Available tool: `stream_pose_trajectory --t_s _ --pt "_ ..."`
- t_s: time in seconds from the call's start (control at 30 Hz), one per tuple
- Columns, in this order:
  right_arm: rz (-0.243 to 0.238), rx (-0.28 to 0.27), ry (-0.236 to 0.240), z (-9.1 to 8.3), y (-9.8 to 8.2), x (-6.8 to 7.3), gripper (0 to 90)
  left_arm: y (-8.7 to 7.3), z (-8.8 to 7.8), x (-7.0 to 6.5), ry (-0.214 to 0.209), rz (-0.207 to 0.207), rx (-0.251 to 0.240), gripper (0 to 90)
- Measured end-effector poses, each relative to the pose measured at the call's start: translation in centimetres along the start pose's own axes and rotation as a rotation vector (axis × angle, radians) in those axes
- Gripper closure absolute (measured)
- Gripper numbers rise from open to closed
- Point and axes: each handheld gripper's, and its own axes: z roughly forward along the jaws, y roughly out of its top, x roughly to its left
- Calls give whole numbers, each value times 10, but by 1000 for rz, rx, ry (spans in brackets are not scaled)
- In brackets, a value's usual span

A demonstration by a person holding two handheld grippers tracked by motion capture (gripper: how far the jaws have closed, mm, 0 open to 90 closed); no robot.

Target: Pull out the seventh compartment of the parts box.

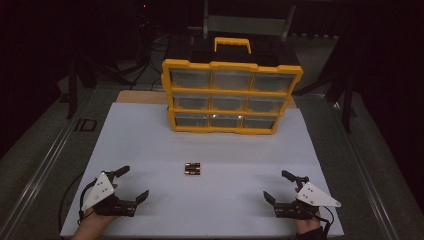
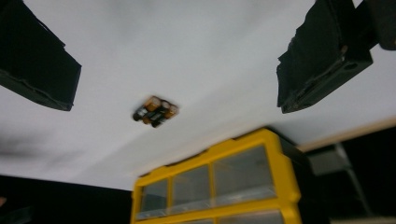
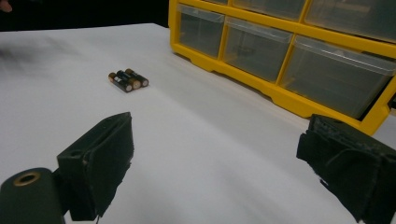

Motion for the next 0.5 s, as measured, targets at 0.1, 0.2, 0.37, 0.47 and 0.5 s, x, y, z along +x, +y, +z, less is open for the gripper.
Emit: stream_pose_trajectory --t_s 0.1,0.2,0.37,0.47,0.5 --pt "-7 -5 5 0 1 0 84 3 -1 -1 2 17 -31 0" --pt "-13 -7 0 0 1 1 84 4 0 0 -10 12 -34 0" --pt "-16 -9 -8 -1 3 2 84 14 0 0 -3 11 -32 0" --pt "-19 -7 -13 -1 3 2 84 20 1 0 -2 1 -38 0" --pt "-21 -11 -13 -1 4 2 84 22 1 -1 4 12 -39 0"
